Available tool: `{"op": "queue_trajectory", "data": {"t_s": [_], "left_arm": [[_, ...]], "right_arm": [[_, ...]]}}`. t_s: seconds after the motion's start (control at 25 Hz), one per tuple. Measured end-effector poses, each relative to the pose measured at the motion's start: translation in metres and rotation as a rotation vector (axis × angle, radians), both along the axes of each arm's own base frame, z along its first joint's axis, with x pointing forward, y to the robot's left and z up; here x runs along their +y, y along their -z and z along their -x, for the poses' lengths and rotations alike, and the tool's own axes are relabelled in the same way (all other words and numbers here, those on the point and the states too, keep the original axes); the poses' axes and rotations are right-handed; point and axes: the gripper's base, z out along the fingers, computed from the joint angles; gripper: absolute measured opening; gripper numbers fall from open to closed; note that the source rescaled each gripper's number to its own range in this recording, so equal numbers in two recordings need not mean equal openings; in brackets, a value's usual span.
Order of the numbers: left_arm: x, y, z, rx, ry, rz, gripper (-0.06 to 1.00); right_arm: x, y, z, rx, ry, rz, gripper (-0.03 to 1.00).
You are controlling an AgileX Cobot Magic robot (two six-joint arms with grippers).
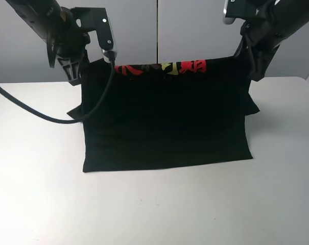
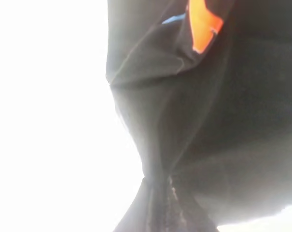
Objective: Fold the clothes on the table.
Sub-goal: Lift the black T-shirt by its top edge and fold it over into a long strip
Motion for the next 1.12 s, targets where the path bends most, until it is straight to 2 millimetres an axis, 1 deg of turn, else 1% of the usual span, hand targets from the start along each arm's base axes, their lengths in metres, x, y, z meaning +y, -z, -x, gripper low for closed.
{"op": "queue_trajectory", "data": {"t_s": [0.04, 0.16, 0.32, 0.4, 0.52, 0.64, 0.76, 0.84, 0.96, 1.04, 1.12], "left_arm": [[0.001, -0.009, 0.003, -0.011, -0.002, 0.005, 0.00], [0.008, -0.026, 0.014, -0.012, -0.016, 0.002, 0.00], [0.011, -0.042, 0.026, -0.019, -0.016, 0.004, 0.00], [0.010, -0.048, 0.031, -0.031, -0.007, 0.012, 0.00], [0.009, -0.051, 0.033, -0.044, 0.001, 0.020, 0.00], [0.008, -0.055, 0.029, -0.100, 0.006, 0.034, 0.00], [0.006, -0.062, 0.022, -0.210, 0.012, 0.058, 0.00], [0.003, -0.063, 0.016, -0.266, 0.031, 0.055, 0.00], [0.001, -0.054, 0.003, -0.318, 0.036, 0.038, 0.00], [0.000, -0.051, -0.009, -0.365, 0.023, 0.022, 0.00], [0.000, -0.053, -0.020, -0.418, -0.009, 0.018, 0.00]], "right_arm": [[-0.001, -0.008, 0.006, -0.006, -0.002, -0.002, 0.00], [-0.005, -0.026, 0.023, 0.003, 0.000, -0.006, 0.00], [-0.009, -0.047, 0.041, -0.019, 0.022, -0.029, 0.00], [-0.010, -0.050, 0.046, -0.009, 0.038, -0.038, 0.00], [-0.010, -0.050, 0.049, 0.024, 0.047, -0.038, 0.00], [-0.009, -0.046, 0.044, 0.016, 0.060, -0.043, 0.00], [-0.009, -0.041, 0.031, -0.037, 0.077, -0.030, 0.00], [-0.010, -0.034, 0.020, -0.076, 0.086, -0.009, 0.00], [-0.011, -0.025, 0.002, -0.155, 0.096, 0.032, 0.00], [-0.012, -0.025, -0.008, -0.244, 0.087, 0.066, 0.00], [-0.013, -0.030, -0.014, -0.328, 0.060, 0.115, 0.00]]}}
